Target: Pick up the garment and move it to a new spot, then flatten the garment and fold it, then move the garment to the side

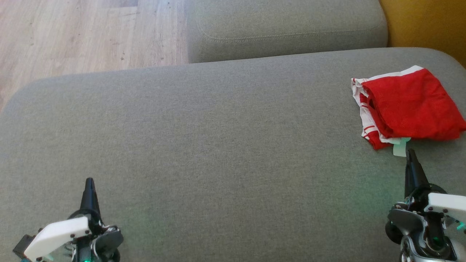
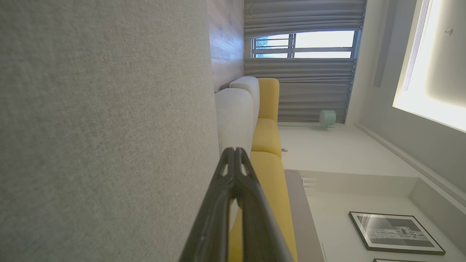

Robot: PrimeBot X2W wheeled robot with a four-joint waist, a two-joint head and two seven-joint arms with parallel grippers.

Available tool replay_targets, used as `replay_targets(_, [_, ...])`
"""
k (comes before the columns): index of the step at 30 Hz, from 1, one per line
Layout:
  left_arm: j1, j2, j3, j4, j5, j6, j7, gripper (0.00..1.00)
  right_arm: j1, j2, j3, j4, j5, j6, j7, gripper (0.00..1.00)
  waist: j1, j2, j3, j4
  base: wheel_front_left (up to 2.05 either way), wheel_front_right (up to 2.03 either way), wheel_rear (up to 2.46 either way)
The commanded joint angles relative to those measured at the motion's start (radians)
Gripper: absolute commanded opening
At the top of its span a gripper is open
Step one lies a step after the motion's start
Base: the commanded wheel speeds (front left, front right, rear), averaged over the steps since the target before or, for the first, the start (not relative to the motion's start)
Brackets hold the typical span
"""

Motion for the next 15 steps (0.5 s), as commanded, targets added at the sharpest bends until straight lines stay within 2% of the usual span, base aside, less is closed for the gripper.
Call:
replay_targets(1, [-0.051,0.01,0.035,-0.029,0.006,-0.007,0.004,0.0,-0.035,-0.006,0.019,-0.038,0.002,-0.001,0.004,0.0,0.0,0.0,0.0,0.0,0.0,0.0,0.0])
replay_targets(15, [-0.052,0.008,0.038,-0.029,0.008,-0.007,0.006,0.0,-0.035,-0.005,0.019,-0.038,0.001,-0.001,0.005,0.0,0.0,0.0,0.0,0.0,0.0,0.0,0.0])
